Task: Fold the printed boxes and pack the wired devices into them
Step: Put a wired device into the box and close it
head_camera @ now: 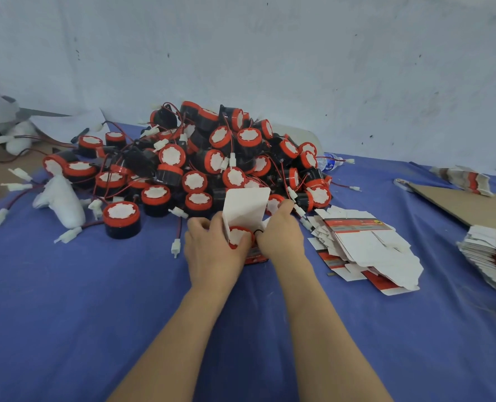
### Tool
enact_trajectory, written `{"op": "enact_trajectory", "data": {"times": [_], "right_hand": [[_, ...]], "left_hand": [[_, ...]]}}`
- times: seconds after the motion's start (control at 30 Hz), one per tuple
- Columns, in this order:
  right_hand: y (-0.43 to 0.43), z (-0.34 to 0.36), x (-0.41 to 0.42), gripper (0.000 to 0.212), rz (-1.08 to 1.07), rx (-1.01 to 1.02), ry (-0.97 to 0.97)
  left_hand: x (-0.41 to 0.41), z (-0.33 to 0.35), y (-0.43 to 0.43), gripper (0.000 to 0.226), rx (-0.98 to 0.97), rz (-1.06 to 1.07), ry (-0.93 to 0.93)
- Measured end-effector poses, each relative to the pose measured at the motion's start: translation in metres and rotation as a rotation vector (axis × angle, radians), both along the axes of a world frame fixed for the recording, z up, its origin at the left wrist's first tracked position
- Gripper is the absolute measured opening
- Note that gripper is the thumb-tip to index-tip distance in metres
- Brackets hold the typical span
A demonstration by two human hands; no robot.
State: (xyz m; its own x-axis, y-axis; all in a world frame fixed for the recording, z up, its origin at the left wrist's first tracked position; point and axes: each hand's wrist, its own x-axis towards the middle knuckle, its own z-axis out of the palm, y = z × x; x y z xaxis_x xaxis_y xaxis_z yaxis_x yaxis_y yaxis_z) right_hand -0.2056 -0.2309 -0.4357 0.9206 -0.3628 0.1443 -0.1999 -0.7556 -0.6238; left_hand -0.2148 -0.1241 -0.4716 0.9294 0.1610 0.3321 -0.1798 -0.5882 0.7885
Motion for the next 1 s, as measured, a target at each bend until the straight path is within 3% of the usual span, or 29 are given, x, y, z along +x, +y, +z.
{"op": "enact_trajectory", "data": {"times": [0.2, 0.33, 0.4, 0.5, 0.63, 0.7, 0.8, 0.93, 1.0], "right_hand": [[-0.01, -0.011, -0.008, 0.041, 0.205, 0.201, -0.249], [-0.012, -0.02, -0.01, 0.045, 0.115, 0.431, -0.259], [-0.006, -0.024, -0.011, 0.047, 0.087, 0.407, -0.291], [-0.002, -0.026, -0.012, 0.05, 0.172, 0.26, -0.335], [-0.002, -0.023, -0.013, 0.026, 0.186, 0.339, -0.329], [-0.002, -0.025, -0.012, 0.031, 0.196, 0.319, -0.318], [-0.004, -0.028, -0.009, 0.026, 0.158, 0.274, -0.318], [-0.005, -0.032, -0.009, 0.007, 0.162, 0.295, -0.325], [-0.005, -0.034, -0.007, 0.015, 0.155, 0.353, -0.321]], "left_hand": [[0.002, 0.003, 0.001, 0.055, -0.117, -0.038, 0.055], [0.001, 0.002, -0.001, 0.068, -0.164, -0.076, 0.033], [0.0, 0.001, -0.001, 0.073, -0.22, -0.063, -0.058], [0.001, 0.0, -0.001, 0.061, -0.265, -0.016, -0.158], [0.004, -0.003, 0.001, 0.045, -0.268, -0.014, -0.178], [0.006, -0.004, 0.002, 0.038, -0.241, -0.063, -0.189], [0.007, -0.003, 0.004, 0.019, -0.313, -0.172, -0.141], [0.008, -0.002, 0.007, 0.029, -0.406, -0.261, -0.086], [0.009, -0.003, 0.008, 0.007, -0.369, -0.239, -0.043]]}}
